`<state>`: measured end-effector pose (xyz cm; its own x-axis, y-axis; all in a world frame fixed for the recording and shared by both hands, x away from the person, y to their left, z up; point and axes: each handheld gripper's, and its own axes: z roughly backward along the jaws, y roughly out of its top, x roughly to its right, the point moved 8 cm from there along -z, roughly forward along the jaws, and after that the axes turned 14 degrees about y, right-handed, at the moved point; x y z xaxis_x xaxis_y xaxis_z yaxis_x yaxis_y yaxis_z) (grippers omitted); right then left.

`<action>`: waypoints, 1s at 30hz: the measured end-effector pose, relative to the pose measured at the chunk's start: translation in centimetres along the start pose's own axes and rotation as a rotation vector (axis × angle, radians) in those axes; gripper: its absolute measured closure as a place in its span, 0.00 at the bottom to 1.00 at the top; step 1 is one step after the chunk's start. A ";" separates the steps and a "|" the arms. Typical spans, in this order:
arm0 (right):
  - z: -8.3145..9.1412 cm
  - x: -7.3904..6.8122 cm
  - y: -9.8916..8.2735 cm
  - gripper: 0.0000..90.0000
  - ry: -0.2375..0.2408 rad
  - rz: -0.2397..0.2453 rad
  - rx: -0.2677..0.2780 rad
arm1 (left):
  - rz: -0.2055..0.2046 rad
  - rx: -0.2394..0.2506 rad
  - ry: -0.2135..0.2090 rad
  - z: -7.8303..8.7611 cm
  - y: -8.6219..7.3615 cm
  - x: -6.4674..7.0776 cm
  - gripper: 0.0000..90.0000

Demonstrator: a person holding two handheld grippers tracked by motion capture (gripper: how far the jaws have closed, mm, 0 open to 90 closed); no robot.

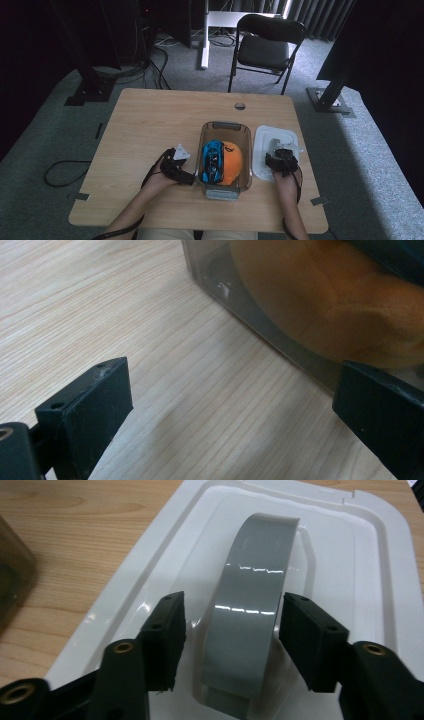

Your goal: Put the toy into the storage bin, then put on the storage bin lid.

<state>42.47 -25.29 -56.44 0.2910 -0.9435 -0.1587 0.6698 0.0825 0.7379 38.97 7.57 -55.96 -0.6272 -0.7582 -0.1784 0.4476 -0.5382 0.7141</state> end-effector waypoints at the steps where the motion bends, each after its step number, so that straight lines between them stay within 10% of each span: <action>1: 0.0 0.0 0.0 0.57 0.008 -0.002 -0.001 | 0.001 0.000 -0.003 0.0 0.0 0.1 0.03; 13: 0.8 0.8 0.0 0.75 0.029 -0.062 0.031 | 0.014 0.010 -0.015 -0.3 0.2 0.9 0.04; 30: 8.4 1.2 3.0 0.75 0.018 -0.049 0.172 | -0.028 -0.007 -0.037 -0.8 0.7 2.5 0.03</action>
<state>39.07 -28.83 -48.89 0.2744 -0.9389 -0.2076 0.5568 -0.0208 0.8304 38.21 4.99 -56.49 -0.6624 -0.7289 -0.1728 0.4340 -0.5614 0.7046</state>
